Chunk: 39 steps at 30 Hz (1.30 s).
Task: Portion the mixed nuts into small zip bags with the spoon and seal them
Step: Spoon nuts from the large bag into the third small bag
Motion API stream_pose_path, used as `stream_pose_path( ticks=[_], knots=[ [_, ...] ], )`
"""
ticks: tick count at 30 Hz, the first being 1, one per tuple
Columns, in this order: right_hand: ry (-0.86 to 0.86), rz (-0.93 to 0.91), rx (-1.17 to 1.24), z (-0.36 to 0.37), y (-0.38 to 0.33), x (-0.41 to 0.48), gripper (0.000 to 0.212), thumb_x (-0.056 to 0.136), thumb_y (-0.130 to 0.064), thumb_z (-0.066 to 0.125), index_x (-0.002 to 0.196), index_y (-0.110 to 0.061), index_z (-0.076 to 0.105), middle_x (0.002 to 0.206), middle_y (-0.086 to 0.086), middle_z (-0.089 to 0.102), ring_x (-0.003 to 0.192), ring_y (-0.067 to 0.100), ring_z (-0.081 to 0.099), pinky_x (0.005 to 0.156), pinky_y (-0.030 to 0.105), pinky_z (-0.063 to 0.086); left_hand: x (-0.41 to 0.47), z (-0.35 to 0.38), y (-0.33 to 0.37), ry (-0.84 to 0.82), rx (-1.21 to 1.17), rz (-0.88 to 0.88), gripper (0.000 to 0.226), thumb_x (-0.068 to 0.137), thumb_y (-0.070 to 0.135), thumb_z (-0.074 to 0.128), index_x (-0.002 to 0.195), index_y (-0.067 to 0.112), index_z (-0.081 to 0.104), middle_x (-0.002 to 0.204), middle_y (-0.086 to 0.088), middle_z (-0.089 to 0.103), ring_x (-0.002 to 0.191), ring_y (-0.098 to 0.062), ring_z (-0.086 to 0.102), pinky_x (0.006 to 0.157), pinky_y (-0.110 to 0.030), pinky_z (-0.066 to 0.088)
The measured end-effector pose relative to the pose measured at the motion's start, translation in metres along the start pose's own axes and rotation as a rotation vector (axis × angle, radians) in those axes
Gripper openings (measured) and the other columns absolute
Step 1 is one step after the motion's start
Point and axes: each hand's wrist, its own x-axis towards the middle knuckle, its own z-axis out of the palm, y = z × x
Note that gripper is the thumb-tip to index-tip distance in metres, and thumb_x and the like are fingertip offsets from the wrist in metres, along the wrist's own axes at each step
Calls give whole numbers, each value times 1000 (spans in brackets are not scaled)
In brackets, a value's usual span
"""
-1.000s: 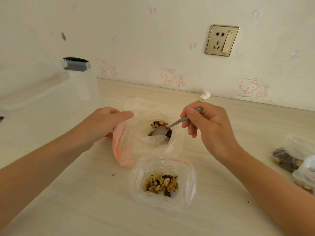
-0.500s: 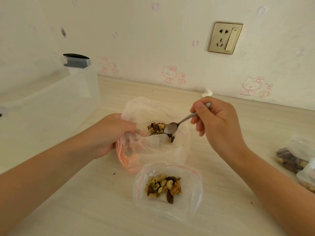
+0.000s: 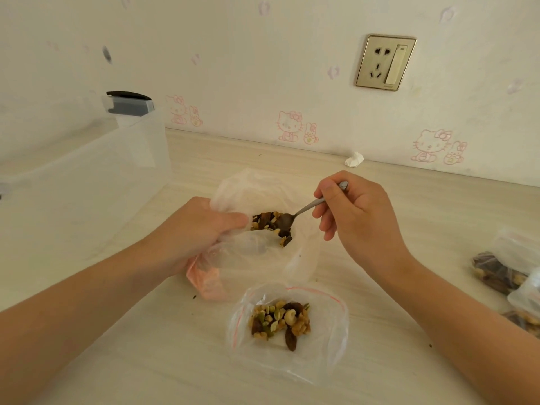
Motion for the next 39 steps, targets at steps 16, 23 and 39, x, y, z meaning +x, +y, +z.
stream_pose_path(
  ticks=[16, 23, 39],
  knots=[
    [4, 195, 181, 1, 6, 2, 28, 106, -11, 51, 86, -4, 70, 66, 8, 71, 51, 19, 61, 45, 30, 52, -3, 3, 2, -175, -344, -57, 23, 103, 18, 59, 99, 2, 76, 98, -10, 80, 84, -22, 78, 70, -33, 62],
    [0, 201, 178, 3, 6, 3, 29, 106, -10, 51, 85, -5, 70, 65, 7, 70, 50, 18, 60, 44, 29, 51, -9, 0, 10, -272, -503, -169, 37, 105, 17, 51, 100, -5, 81, 102, -18, 79, 80, -25, 78, 64, -33, 64],
    [32, 406, 356, 3, 14, 6, 25, 106, -12, 54, 88, -4, 70, 69, 12, 71, 51, 17, 60, 46, 27, 52, 0, -1, 1, -167, -420, -169, 40, 86, -17, 42, 96, -9, 79, 106, -20, 79, 88, -25, 75, 68, -32, 66]
  ],
)
